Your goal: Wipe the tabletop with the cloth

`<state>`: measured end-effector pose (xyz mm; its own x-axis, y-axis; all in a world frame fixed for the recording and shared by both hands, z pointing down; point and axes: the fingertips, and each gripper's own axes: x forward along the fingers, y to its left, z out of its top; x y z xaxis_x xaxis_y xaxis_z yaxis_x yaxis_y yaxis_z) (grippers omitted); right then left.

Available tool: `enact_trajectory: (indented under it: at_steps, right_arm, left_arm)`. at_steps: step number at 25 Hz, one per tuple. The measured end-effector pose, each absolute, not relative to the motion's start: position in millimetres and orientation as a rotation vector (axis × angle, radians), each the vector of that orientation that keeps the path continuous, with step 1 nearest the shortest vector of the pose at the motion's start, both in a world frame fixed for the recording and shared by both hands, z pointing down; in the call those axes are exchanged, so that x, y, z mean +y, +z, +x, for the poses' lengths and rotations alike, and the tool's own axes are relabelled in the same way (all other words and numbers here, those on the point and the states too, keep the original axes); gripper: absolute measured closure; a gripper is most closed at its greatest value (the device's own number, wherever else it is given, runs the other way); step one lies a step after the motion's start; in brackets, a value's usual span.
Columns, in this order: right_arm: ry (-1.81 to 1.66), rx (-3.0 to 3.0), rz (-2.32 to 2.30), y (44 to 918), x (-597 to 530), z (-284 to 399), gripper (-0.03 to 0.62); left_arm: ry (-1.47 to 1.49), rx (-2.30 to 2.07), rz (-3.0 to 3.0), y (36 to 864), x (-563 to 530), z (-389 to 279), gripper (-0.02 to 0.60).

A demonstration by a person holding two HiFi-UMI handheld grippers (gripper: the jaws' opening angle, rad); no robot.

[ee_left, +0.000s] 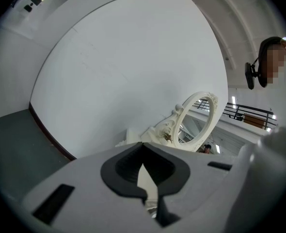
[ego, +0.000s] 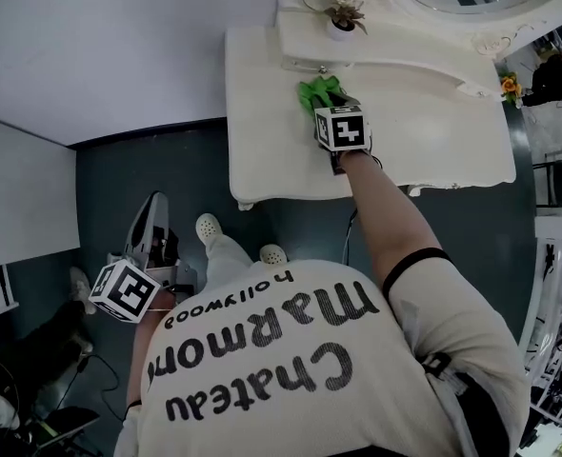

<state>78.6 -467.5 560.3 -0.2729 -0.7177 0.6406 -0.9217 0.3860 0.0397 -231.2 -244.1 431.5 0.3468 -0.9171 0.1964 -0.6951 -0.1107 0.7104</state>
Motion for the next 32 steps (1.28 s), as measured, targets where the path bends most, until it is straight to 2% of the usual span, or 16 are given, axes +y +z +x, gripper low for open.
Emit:
enact_trajectory:
  at_steps: [10, 17, 20, 26, 32]
  right_arm:
    - [0.516, -2.08, 1.388, 561, -468, 80, 0.47]
    - [0.681, -2.122, 1.441, 551, -469, 82, 0.46]
    - [0.657, -2.214, 1.436, 534, -464, 50, 0.46]
    - [0.652, -2.432, 1.138, 510, -442, -55, 0.461]
    - [0.556, -2.436, 0.851, 527, -411, -117, 0.461]
  left_arm:
    - [-0.379, -1.42, 1.87, 431, -234, -222, 0.574]
    - [-0.377, -1.485, 1.837, 429, -223, -252, 0.574]
    - [-0.385, -1.506, 1.824, 429, -221, -263, 0.574]
    - [-0.395, -1.517, 1.804, 433, -218, -271, 0.574]
    - [-0.411, -1.542, 1.764, 440, -209, -283, 0.574]
